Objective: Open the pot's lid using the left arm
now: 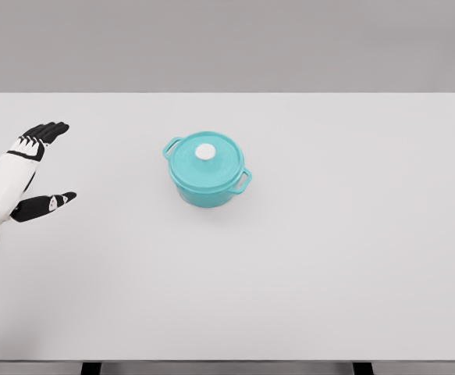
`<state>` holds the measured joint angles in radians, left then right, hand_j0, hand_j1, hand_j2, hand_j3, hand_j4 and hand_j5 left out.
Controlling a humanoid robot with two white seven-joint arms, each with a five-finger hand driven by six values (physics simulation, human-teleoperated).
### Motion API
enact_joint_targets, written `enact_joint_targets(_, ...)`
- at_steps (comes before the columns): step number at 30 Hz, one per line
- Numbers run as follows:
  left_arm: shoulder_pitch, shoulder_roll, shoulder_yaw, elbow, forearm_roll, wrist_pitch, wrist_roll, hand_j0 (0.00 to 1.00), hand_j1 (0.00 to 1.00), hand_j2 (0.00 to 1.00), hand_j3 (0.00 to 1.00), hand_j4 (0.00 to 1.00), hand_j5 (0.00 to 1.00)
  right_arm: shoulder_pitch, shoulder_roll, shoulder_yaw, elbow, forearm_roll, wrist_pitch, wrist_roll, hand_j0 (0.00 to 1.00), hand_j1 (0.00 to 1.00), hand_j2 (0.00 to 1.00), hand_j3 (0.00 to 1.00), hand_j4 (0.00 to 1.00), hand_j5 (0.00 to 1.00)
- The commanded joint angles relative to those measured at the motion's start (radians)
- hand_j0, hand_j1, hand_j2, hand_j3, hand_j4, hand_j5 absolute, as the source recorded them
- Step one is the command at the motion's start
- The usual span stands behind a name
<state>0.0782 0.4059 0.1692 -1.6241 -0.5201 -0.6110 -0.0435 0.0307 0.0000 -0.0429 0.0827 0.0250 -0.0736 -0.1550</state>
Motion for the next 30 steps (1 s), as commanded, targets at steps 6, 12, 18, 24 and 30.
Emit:
enact_joint_targets(6,-0.002,-0.002,-0.003,0.000,0.005,0.000,0.001,1.00,1.00,1.00,1.00,1.00,1.00,0.000,0.000,0.000,0.000,0.000,0.000,0.000,1.00,1.00,1.00,1.00,1.00,1.00)
enact_joint_targets(12,-0.060,-0.004,-0.088,0.063,0.003,0.000,-0.021,1.00,1.00,1.00,1.00,1.00,1.00,0.000,0.000,0.000,0.000,0.000,0.000,0.000,1.00,1.00,1.00,1.00,1.00,1.00)
enact_joint_targets(18,-0.212,-0.002,-0.226,0.049,0.101,0.000,-0.225,1.00,1.00,1.00,1.00,1.00,1.00,0.000,0.000,0.000,0.000,0.000,0.000,0.000,1.00,1.00,1.00,1.00,1.00,1.00)
enact_joint_targets(24,-0.406,0.001,-0.437,0.058,0.305,0.000,-0.423,1.00,1.00,1.00,1.00,1.00,1.00,0.000,0.000,0.000,0.000,0.000,0.000,0.000,1.00,1.00,1.00,1.00,1.00,1.00)
enact_joint_targets(30,-0.489,-0.006,-0.482,0.115,0.308,0.000,-0.567,1.00,1.00,1.00,1.00,1.00,1.00,0.000,0.000,0.000,0.000,0.000,0.000,0.000,1.00,1.00,1.00,1.00,1.00,1.00)
